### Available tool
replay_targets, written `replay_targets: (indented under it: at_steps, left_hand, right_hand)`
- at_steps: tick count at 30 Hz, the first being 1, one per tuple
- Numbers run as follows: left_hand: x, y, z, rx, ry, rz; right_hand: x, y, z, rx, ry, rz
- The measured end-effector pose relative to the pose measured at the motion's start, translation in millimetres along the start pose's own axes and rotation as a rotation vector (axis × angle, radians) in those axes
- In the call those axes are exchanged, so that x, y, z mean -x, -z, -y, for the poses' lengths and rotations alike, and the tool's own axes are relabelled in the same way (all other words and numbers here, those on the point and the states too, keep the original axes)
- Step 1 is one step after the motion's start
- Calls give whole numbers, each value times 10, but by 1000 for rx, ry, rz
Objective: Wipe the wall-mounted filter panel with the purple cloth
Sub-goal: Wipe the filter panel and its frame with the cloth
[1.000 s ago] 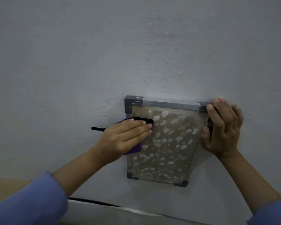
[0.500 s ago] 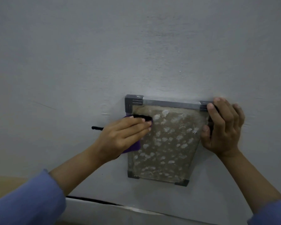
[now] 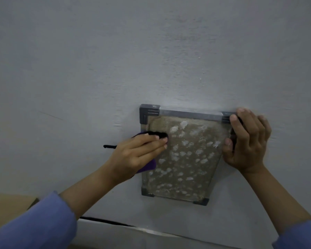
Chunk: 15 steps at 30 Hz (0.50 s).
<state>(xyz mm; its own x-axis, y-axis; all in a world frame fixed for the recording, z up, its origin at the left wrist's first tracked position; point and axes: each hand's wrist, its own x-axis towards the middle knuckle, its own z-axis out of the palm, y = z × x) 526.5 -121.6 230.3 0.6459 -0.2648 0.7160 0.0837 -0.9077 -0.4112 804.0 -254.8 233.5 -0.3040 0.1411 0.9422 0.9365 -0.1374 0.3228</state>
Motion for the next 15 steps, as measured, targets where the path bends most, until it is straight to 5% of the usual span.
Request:
replay_targets:
  at_steps: [3,8,15]
  left_hand:
    - [62,74,-37,-10,-19,58]
    - [-181,129,71,-86,46,-102]
    - [-16,15,44,-33,12,-37]
  right_hand:
    - [-4,11,10,9,-1,3]
    - [-10,7,11,14,2,-3]
    - [-15,6,10,5,3,-9]
